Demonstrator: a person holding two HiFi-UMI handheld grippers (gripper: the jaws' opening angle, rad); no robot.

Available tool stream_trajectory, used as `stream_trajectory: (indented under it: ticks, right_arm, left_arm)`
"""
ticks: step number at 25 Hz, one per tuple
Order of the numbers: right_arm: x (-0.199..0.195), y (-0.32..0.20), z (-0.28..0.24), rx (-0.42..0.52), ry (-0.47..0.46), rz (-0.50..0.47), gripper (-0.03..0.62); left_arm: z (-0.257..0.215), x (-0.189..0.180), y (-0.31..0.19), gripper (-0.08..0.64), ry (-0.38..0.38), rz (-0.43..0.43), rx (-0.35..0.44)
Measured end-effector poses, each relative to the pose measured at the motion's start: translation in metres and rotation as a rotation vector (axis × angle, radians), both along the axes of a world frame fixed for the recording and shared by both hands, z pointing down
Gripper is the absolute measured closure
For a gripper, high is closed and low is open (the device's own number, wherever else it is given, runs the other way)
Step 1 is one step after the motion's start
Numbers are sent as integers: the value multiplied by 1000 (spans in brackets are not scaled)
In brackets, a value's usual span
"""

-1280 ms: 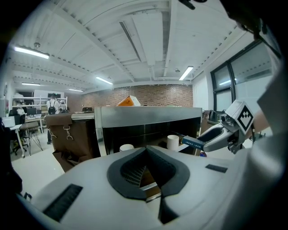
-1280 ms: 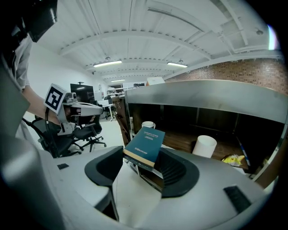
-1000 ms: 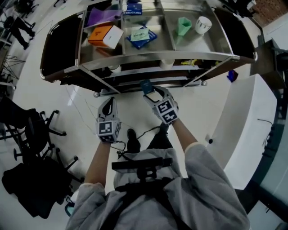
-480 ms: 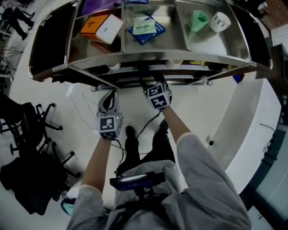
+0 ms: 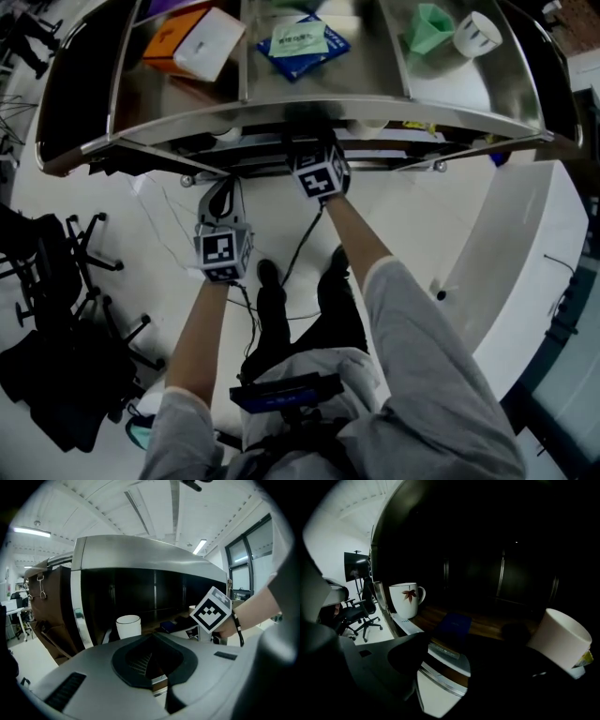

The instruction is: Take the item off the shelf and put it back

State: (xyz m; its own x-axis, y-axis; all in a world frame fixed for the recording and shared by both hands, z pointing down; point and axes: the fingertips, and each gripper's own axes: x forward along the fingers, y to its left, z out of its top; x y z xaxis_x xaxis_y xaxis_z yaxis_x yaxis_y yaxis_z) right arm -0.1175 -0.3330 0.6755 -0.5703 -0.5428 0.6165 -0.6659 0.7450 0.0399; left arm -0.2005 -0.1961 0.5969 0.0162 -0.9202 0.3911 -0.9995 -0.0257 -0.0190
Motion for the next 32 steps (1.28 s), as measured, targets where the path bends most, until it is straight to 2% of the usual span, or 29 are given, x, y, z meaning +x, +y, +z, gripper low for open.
stream_trajectory:
  ticks: [4, 15, 18, 20, 28, 32]
  right_arm:
    - [-5, -10, 8, -10, 8, 8, 328]
    - [-11, -15, 19, -19, 24, 19, 319]
    - [-8, -13, 17, -13, 22, 31, 299]
    - [-7, -12, 15, -14, 19, 37, 262]
    - [7, -1, 11, -14, 25, 51, 262]
    - [19, 12, -9, -7, 10, 53, 262]
  left_arm:
    - [8, -3, -6, 554, -9, 2, 19]
    - [13, -6, -4, 554, -5, -9, 12]
    - [14, -8, -1, 554, -7, -12, 17]
    - [15, -7, 2, 554, 5, -23, 1]
    - [13, -4, 12, 554, 16, -31, -17]
    - [-2, -3, 17, 554, 3, -21, -11]
